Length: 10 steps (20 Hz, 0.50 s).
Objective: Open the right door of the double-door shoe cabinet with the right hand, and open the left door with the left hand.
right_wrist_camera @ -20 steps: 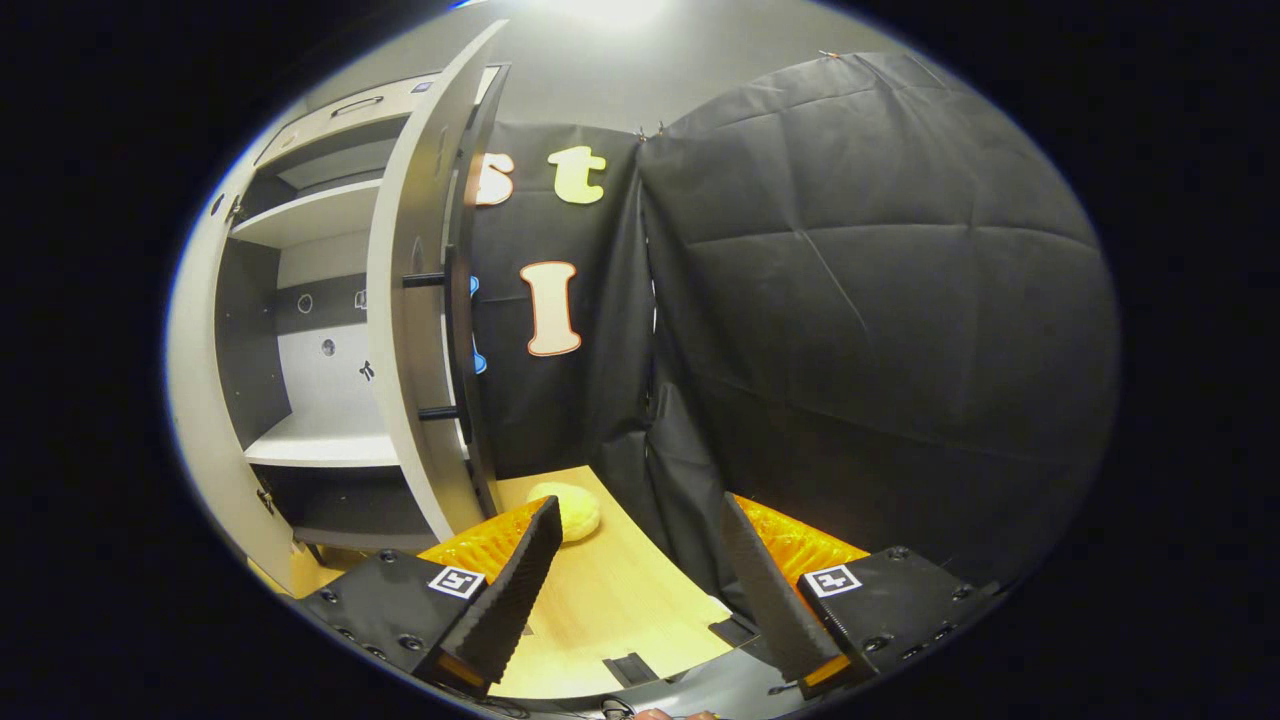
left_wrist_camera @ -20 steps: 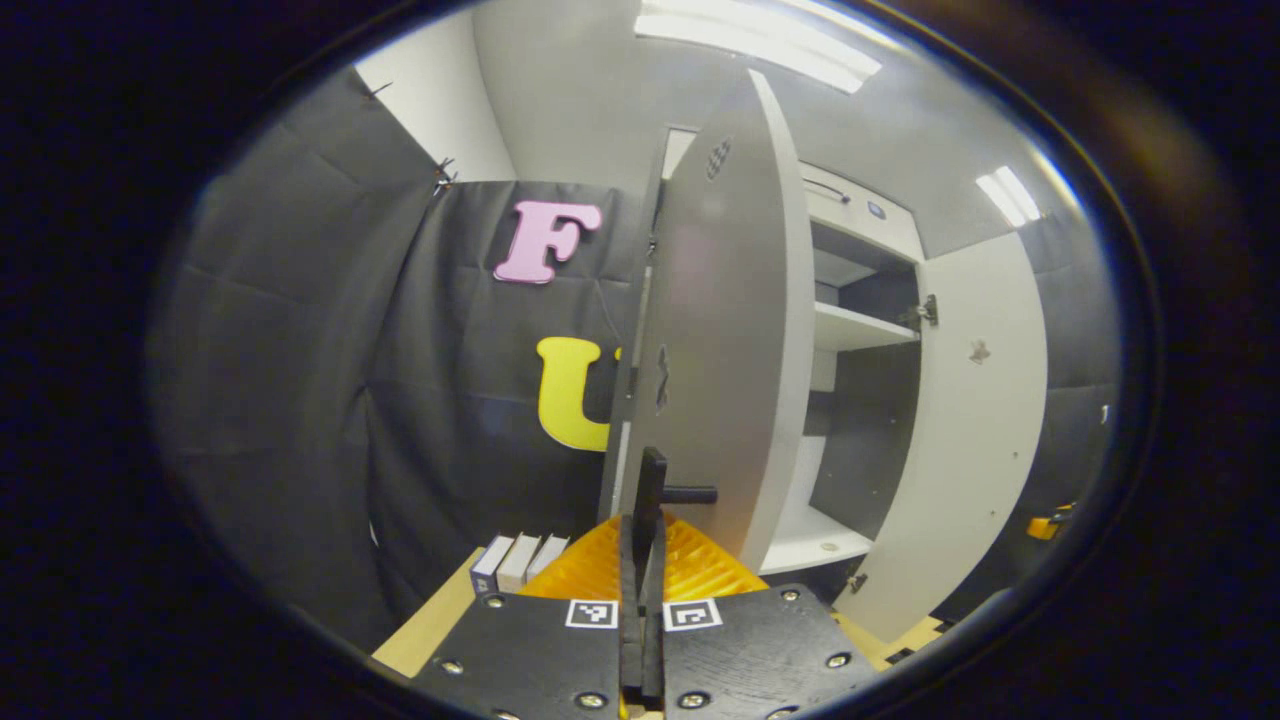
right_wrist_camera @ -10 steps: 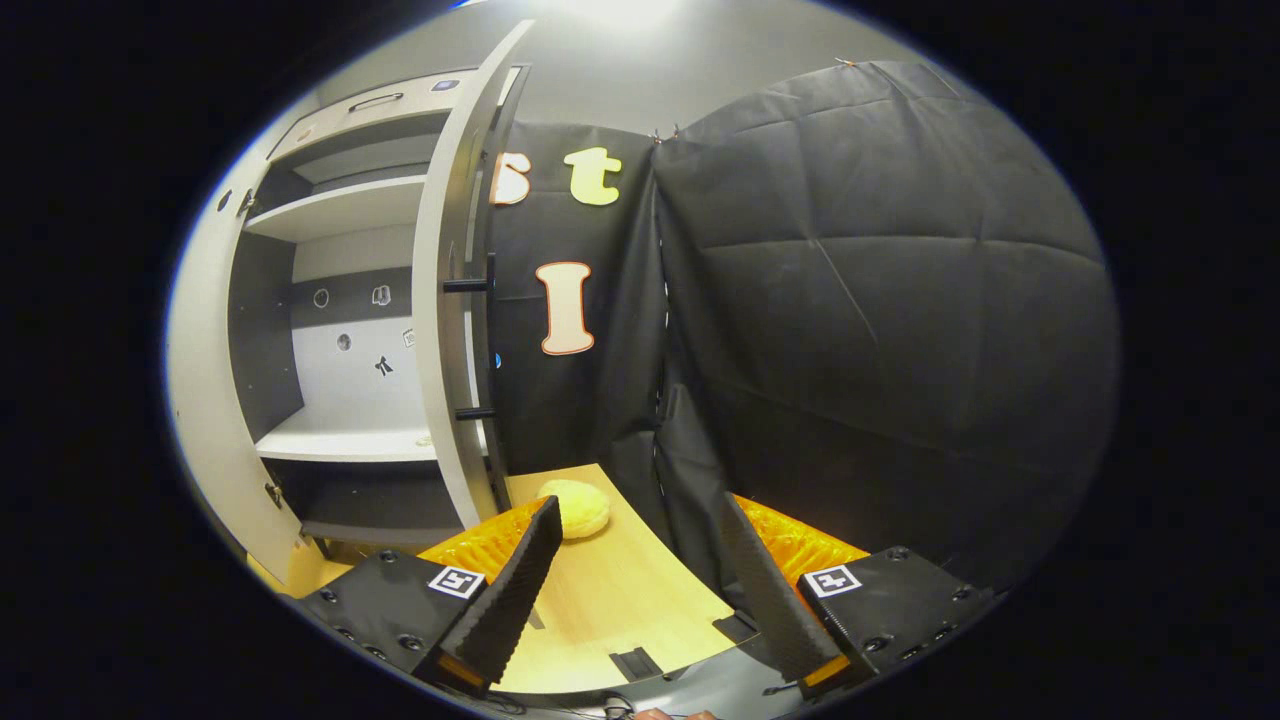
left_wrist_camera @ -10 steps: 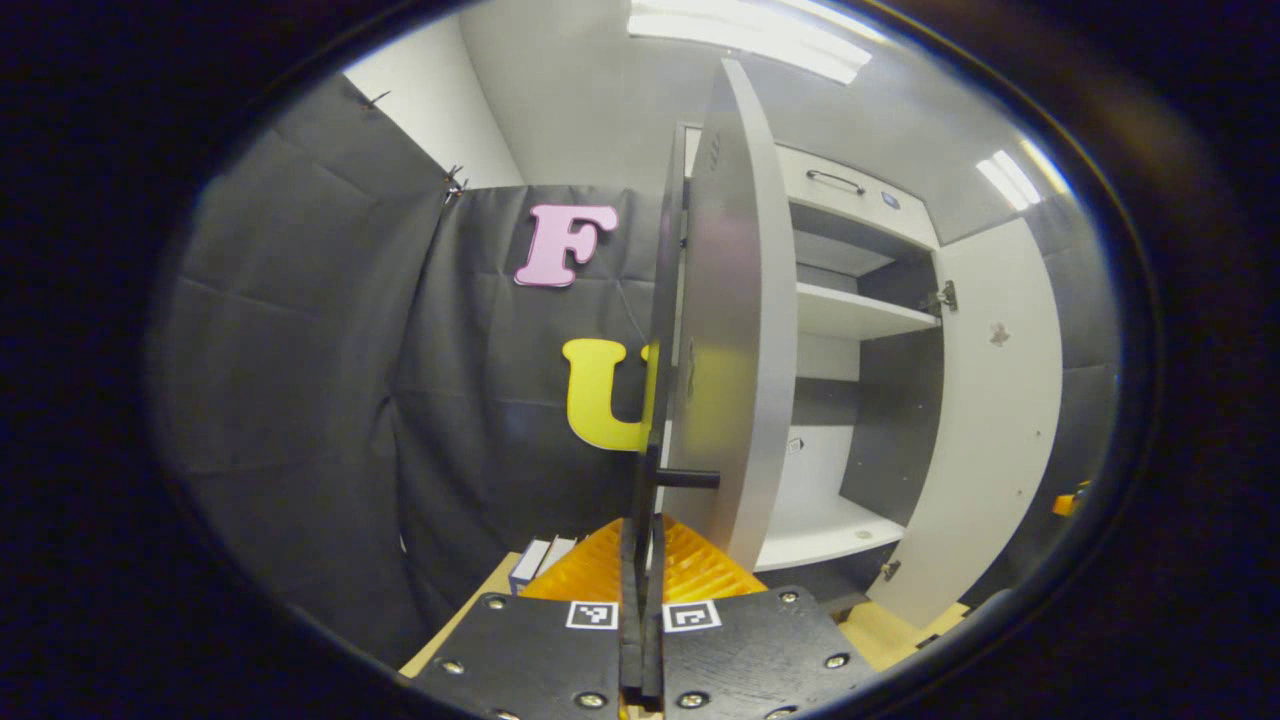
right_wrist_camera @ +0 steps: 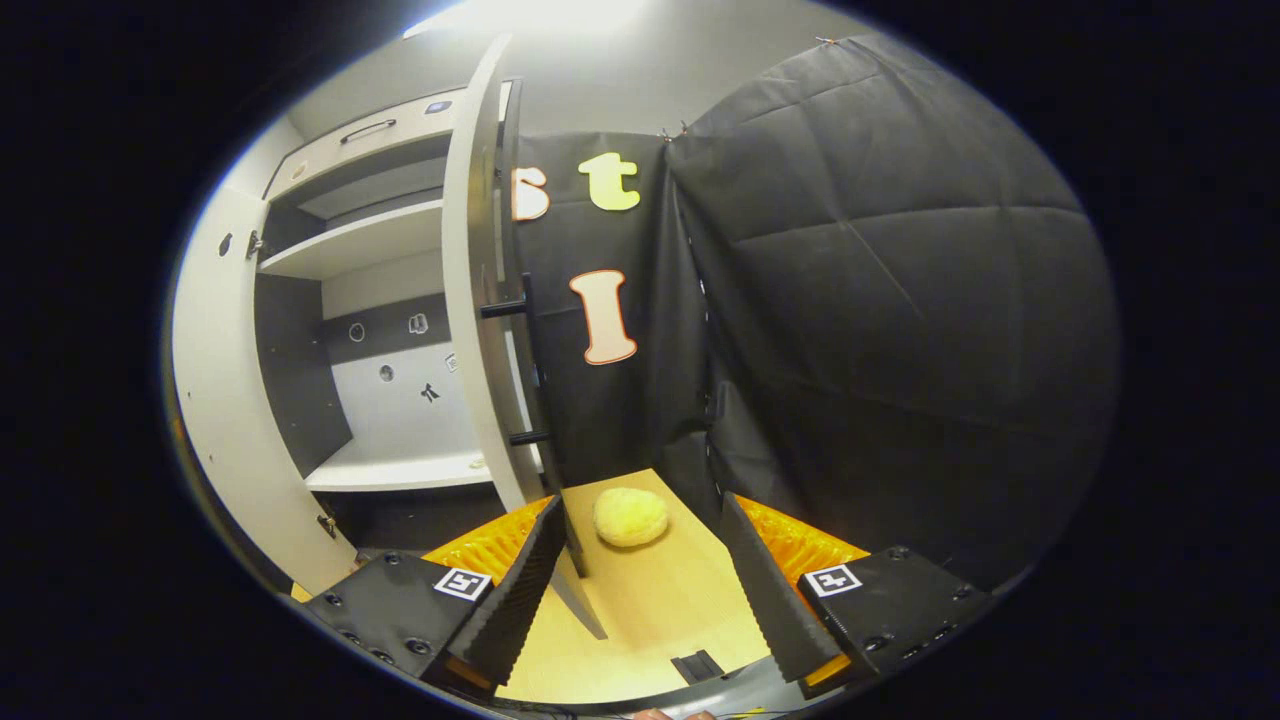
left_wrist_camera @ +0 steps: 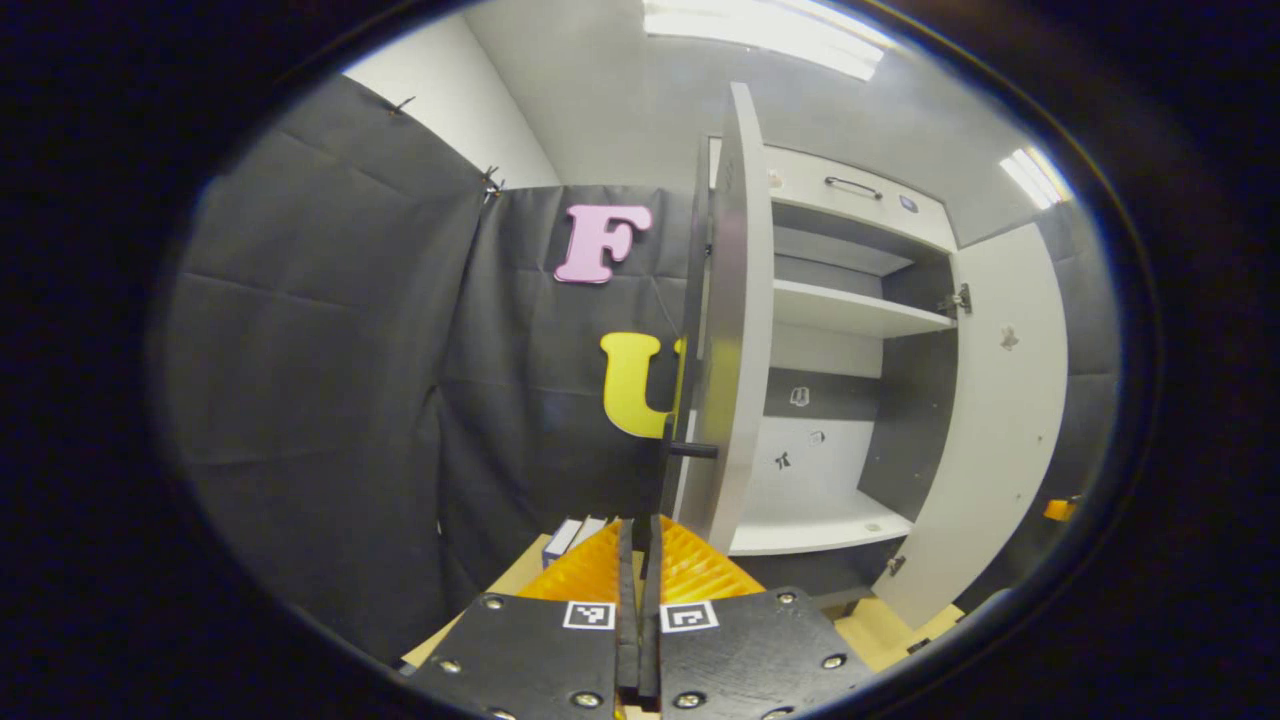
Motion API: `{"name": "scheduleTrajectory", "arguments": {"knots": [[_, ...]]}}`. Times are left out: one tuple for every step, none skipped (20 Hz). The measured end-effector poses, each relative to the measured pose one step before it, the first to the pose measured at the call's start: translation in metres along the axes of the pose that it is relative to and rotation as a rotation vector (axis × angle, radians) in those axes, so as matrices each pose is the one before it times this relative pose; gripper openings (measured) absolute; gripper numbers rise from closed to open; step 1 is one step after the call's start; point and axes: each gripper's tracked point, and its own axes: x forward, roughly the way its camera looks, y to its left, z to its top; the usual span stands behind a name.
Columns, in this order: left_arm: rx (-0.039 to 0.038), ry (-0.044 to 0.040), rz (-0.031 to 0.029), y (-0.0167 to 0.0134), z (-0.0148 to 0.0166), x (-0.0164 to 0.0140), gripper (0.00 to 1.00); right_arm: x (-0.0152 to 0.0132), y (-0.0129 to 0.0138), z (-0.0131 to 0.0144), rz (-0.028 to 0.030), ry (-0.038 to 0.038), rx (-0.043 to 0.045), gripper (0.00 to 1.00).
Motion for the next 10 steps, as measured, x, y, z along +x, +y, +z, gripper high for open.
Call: {"name": "scheduleTrajectory", "arguments": {"knots": [[0.02670, -0.01027, 0.01273, -0.00107, -0.00006, -0.01294, 0.04, -0.00001, 0.00022, 0.00182, 0.01001, -0.01126, -0.02424, 0.98], [0.03645, -0.00751, 0.01903, -0.00082, -0.00246, 0.00337, 0.03, 0.00089, 0.00359, 0.00157, 0.02014, -0.00957, -0.02031, 0.95], [0.03246, -0.00716, 0.03179, 0.00114, 0.00230, 0.00005, 0.05, 0.00160, 0.00670, 0.00187, 0.02887, 0.00064, -0.00916, 0.98], [0.01900, -0.00769, 0.01505, -0.00516, 0.00239, -0.00401, 0.07, 0.00051, 0.00878, 0.00057, 0.03314, 0.00551, 0.00060, 0.98], [0.01055, -0.01287, -0.00826, -0.00883, 0.00510, -0.00489, 0.28, 0.00223, 0.00803, 0.00190, 0.02911, 0.00619, 0.00302, 0.98], [0.00475, -0.02204, -0.01536, -0.01219, 0.00663, -0.01056, 0.40, 0.00064, 0.00426, -0.00079, 0.02256, 0.00844, 0.00425, 0.98], [-0.00583, -0.02075, -0.00709, -0.01241, 0.00677, -0.00256, 0.51, 0.00030, 0.00680, 0.00177, 0.02306, 0.00464, 0.00549, 0.98], [-0.01116, -0.01090, -0.00514, -0.01017, 0.00080, -0.00416, 0.63, 0.00011, 0.00872, 0.00335, 0.02285, -0.00450, 0.00564, 0.98], [-0.00064, -0.00529, -0.00579, -0.00998, 0.00067, 0.00126, 0.75, 0.00079, 0.00733, 0.00377, 0.02017, -0.00838, 0.00341, 0.98], [0.00819, 0.00038, -0.00493, -0.00840, -0.00191, -0.00115, 0.86, 0.00365, 0.00675, 0.00292, 0.01745, -0.00734, 0.00165, 0.98]]}}
